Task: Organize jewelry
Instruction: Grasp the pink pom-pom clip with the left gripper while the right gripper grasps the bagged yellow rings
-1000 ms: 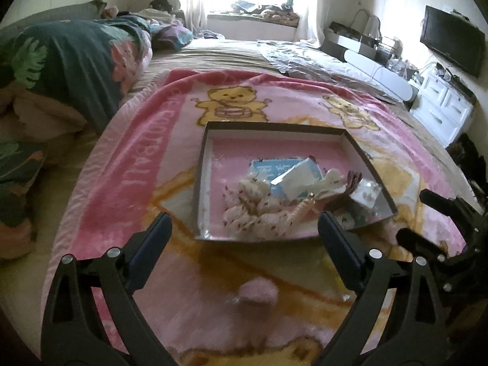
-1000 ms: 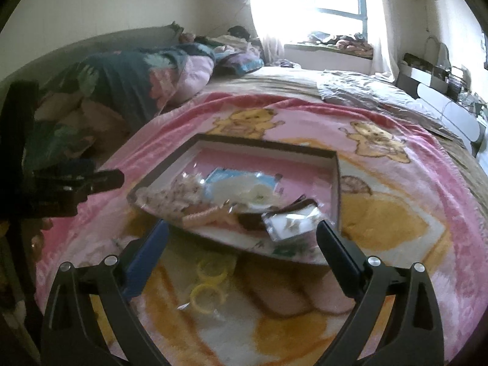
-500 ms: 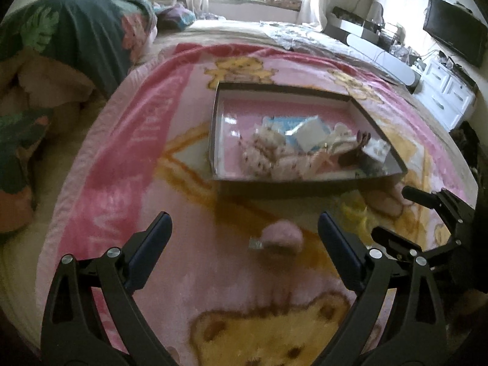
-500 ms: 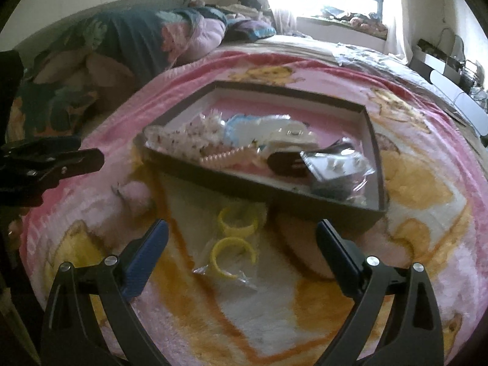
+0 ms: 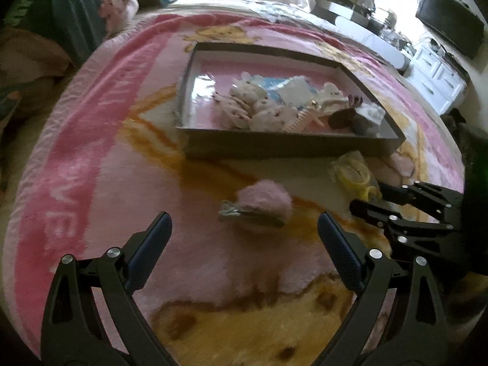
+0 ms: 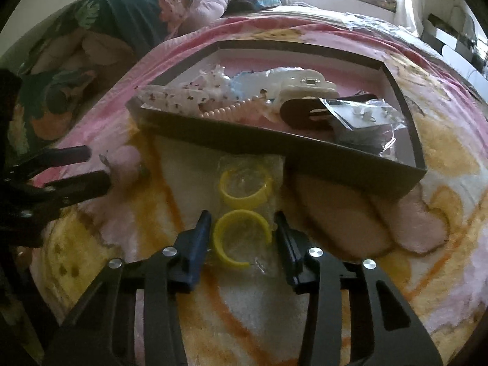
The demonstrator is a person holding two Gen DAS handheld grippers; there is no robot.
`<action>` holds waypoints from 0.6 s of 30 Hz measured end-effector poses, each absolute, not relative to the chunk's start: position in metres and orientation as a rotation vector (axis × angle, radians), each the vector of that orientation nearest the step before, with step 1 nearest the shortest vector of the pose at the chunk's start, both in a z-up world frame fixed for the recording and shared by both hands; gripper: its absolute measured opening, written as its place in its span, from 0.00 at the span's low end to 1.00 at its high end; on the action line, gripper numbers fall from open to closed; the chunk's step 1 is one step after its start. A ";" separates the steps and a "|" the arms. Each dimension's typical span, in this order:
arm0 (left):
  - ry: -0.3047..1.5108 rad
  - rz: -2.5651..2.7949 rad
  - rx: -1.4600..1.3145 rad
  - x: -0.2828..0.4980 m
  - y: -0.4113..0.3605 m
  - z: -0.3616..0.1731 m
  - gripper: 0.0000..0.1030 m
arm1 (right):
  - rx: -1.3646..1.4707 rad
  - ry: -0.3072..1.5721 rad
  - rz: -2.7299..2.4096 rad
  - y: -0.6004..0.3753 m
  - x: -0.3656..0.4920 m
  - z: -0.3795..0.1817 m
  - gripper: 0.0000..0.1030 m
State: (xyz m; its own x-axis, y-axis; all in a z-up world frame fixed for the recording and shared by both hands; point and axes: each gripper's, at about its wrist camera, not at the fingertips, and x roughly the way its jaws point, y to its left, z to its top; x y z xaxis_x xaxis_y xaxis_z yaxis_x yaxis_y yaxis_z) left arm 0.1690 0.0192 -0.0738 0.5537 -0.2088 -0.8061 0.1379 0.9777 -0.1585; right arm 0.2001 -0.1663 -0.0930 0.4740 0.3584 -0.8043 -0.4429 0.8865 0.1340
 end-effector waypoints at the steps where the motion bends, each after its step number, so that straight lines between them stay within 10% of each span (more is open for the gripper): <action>1: 0.966 -0.206 -0.065 0.172 0.015 -0.078 0.82 | -0.087 0.961 0.494 -0.169 0.197 -0.092 0.38; 9: 0.981 -0.199 -0.004 0.182 -0.007 -0.088 0.35 | -0.021 0.951 0.485 -0.191 0.176 -0.079 0.38; 18: 0.908 -0.277 -0.016 0.171 -0.023 -0.048 0.35 | 0.037 0.846 0.458 -0.223 0.166 -0.042 0.38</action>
